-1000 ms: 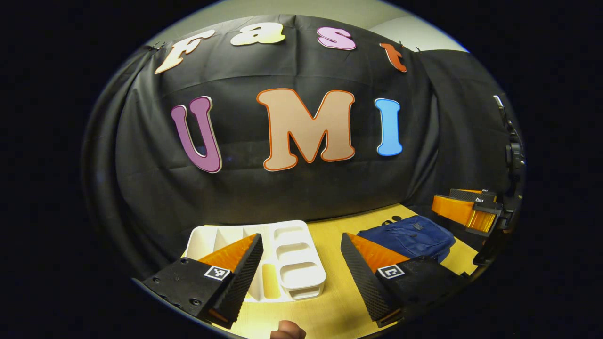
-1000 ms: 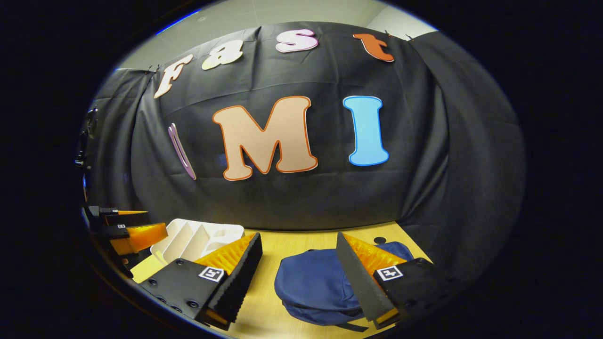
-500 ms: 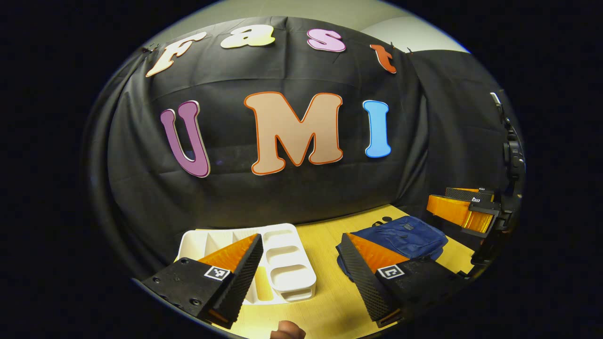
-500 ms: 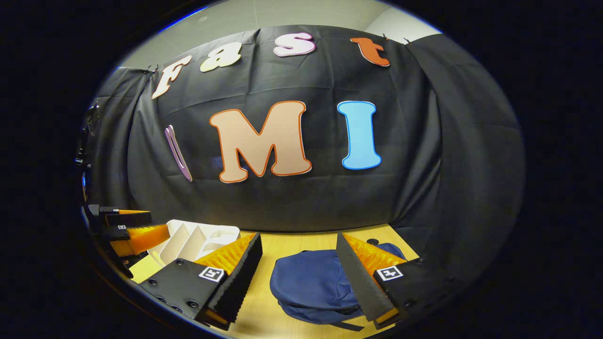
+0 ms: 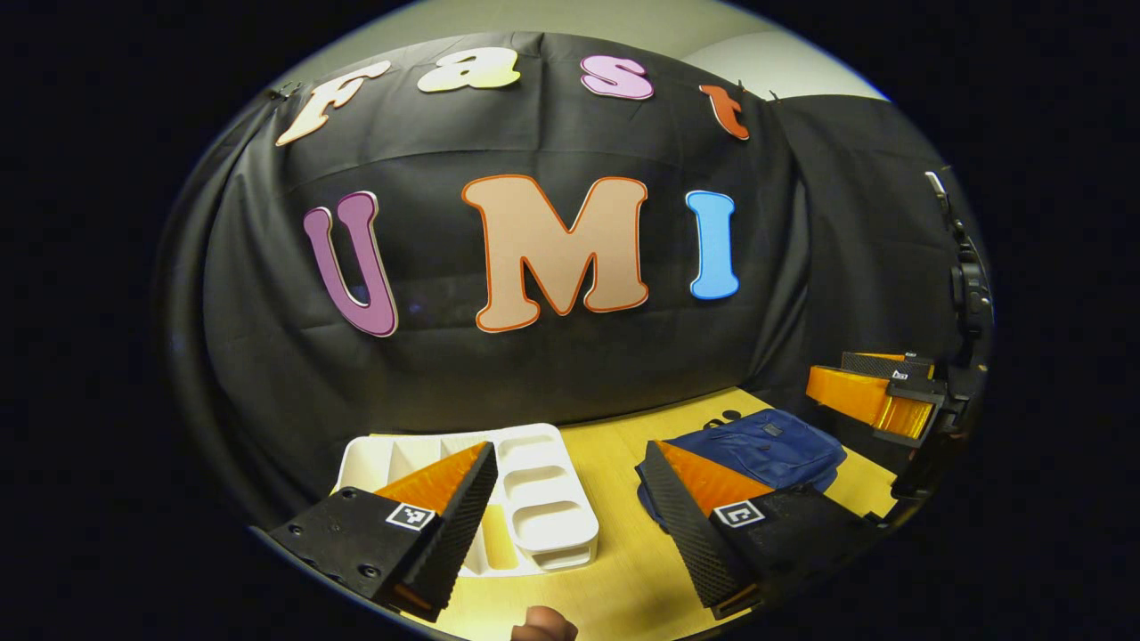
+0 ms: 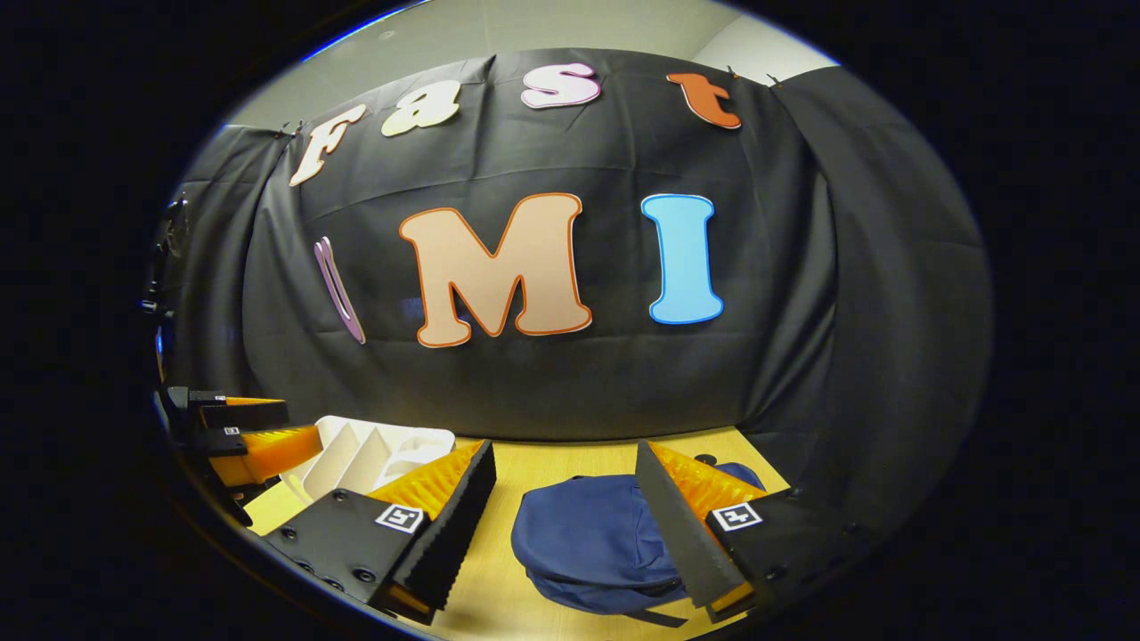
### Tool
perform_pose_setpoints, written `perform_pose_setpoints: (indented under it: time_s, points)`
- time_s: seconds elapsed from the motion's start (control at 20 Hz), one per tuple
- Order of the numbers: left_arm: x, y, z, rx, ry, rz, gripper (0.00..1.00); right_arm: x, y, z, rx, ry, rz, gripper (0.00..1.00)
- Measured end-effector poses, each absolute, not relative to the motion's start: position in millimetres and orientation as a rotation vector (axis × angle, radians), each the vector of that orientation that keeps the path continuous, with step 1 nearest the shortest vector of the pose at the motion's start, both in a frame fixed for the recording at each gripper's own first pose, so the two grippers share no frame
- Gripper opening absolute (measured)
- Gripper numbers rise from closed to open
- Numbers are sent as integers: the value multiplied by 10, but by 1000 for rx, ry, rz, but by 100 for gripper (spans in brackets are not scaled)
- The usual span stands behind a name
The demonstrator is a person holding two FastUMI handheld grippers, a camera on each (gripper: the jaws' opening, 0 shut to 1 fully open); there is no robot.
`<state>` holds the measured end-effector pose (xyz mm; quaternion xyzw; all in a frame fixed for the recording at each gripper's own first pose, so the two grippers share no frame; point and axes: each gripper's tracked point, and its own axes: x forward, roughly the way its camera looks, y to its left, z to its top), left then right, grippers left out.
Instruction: Open the schoolbag, grab two books from the bookshelf and put them into the schoolbag.
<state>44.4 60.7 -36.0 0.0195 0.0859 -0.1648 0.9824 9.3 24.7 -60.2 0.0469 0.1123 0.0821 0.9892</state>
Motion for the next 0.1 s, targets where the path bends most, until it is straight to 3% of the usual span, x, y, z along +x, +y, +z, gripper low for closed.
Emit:
perform_pose_setpoints:
  time_s: [0.1]
  points:
    - [445, 614, -352, 40, 170, -332, 97, 103, 258, -609, 96, 228, 166, 99]
